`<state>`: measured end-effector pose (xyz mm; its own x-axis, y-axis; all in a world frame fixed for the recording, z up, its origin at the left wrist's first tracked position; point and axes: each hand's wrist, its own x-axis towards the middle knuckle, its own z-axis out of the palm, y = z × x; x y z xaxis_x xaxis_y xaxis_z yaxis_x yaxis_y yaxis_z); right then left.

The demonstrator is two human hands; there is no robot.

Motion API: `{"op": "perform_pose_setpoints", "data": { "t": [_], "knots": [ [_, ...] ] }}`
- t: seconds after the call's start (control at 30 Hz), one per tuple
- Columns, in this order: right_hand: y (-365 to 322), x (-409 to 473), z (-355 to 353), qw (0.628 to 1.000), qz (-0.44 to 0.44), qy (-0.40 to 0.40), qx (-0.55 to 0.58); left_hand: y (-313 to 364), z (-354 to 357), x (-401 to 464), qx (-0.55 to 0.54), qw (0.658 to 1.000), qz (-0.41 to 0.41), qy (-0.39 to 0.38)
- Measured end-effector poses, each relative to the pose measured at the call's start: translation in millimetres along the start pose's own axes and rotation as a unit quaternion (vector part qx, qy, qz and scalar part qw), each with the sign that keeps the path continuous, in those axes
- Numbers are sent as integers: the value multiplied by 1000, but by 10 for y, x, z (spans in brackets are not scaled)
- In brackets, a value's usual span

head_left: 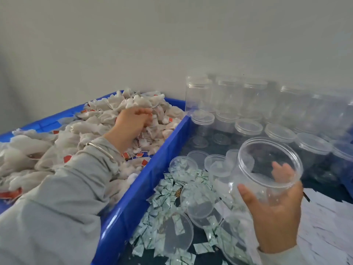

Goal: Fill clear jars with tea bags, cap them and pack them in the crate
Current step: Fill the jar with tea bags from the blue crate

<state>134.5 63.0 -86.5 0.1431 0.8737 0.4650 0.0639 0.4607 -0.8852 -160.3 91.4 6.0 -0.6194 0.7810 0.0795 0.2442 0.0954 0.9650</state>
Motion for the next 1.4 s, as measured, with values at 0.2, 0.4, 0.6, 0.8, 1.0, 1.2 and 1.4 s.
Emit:
{"op": "perform_pose_setpoints", "data": {
  "t": [0.2,0.4,0.6,0.8,1.0,1.2,1.4],
  "knots": [
    [46,-197,288,988,95,-81,86,-363,-431,191,389,914,29,-110],
    [155,-375,440,972,170,-126,106,-547,-212,204,559,791,36,-245],
    [221,-427,443,959,184,-160,142,-645,-23,227,630,704,29,-327],
    [220,-448,417,965,147,-180,119,-667,43,249,638,695,11,-332],
    [247,-469,368,958,146,-227,95,-643,-3,237,627,713,31,-312],
    [280,-431,340,963,132,-232,41,-525,-115,279,432,887,111,-118],
    [284,-411,330,972,136,-190,12,-109,57,14,29,992,102,-66]
  ]
}}
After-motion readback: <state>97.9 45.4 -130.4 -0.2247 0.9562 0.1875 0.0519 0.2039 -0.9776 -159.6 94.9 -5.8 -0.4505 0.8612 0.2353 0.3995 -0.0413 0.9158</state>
